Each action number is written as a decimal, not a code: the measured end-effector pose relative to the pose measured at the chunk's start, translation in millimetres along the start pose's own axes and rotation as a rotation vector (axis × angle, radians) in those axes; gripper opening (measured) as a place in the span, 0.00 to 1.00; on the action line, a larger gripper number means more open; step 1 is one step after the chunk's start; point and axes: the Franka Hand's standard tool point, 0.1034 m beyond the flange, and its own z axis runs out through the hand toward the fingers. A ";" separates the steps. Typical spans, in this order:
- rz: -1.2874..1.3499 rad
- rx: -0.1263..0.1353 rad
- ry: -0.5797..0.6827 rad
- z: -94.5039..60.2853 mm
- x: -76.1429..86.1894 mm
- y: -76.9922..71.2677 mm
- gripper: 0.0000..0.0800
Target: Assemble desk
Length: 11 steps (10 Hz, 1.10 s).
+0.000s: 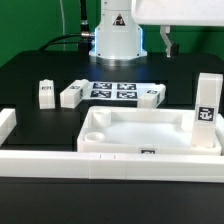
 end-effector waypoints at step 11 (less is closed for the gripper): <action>0.025 0.009 -0.034 14.6 -50.5 52.0 0.81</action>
Offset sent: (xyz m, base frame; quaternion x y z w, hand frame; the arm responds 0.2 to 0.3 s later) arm 0.0000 0.0000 0.0000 0.0000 0.0000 0.0000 1.0000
